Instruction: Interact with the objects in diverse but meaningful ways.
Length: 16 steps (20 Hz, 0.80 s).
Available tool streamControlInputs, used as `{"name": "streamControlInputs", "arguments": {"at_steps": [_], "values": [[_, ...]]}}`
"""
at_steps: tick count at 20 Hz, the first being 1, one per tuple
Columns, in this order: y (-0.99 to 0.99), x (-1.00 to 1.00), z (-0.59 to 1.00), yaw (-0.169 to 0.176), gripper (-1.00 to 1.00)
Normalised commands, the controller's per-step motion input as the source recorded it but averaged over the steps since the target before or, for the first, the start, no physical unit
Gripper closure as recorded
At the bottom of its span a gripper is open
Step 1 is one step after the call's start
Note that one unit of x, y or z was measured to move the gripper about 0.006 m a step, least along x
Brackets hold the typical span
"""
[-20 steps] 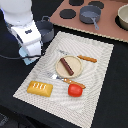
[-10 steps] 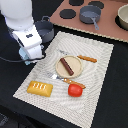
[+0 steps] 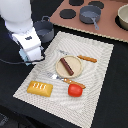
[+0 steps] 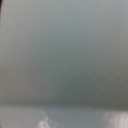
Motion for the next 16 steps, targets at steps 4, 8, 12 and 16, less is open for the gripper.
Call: {"name": "streamControlInputs", "arguments": {"at_steps": [4,8,12,16], "values": [[0.44,0.07,0.96,0.009,1.0],[0.79,0.6,1.0,0.007,1.0],[0.82,0.69,1.0,0.009,1.0],[0.82,0.62,0.81,0.006,1.0]]}}
